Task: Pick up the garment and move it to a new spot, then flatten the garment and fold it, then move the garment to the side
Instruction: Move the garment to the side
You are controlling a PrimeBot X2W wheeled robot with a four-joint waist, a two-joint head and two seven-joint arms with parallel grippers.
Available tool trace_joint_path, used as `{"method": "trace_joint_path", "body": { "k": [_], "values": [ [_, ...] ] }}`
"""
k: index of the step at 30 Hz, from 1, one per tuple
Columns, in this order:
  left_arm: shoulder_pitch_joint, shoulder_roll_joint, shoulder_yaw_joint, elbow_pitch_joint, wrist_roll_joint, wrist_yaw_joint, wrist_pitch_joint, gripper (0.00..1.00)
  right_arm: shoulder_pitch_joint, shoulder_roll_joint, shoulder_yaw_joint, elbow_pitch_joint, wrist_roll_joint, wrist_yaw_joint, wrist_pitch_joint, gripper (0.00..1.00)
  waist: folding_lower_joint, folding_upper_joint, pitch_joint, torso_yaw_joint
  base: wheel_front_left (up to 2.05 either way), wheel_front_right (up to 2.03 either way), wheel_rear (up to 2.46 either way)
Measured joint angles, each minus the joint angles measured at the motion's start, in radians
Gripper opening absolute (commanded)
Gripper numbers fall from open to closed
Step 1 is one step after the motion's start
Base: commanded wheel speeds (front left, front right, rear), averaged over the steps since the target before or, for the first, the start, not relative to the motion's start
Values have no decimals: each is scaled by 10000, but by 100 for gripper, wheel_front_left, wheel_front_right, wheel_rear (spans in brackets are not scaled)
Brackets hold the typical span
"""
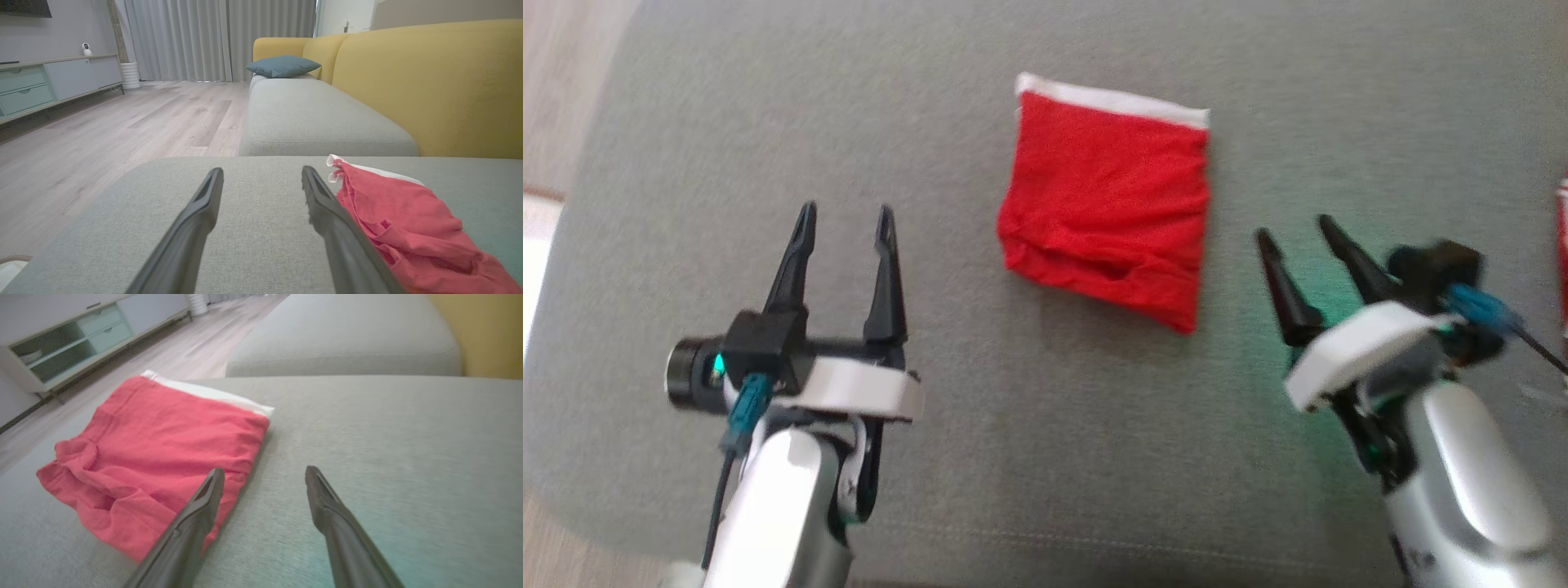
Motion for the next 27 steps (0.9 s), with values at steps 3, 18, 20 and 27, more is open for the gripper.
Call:
{"method": "trace_joint_path", "body": {
  "k": [3,18,20,27],
  "values": [
    [-298,-113,-65,67,0,-33,-12,100,-707,8,533,917,161,0,184,100,0,0,329,319,0,0,0],
    [-489,-370,-73,42,267,-54,-13,100,-2284,128,1306,2932,727,2,1950,0,0,0,735,742,0,0,0],
    [-486,-376,-42,42,322,-71,-13,100,-2282,134,1446,2867,750,0,1935,0,0,0,707,640,0,0,0],
    [-428,-311,73,40,500,-136,-81,100,-1759,-48,2061,2146,715,0,1701,0,0,0,587,-83,0,0,0]
  ]
}}
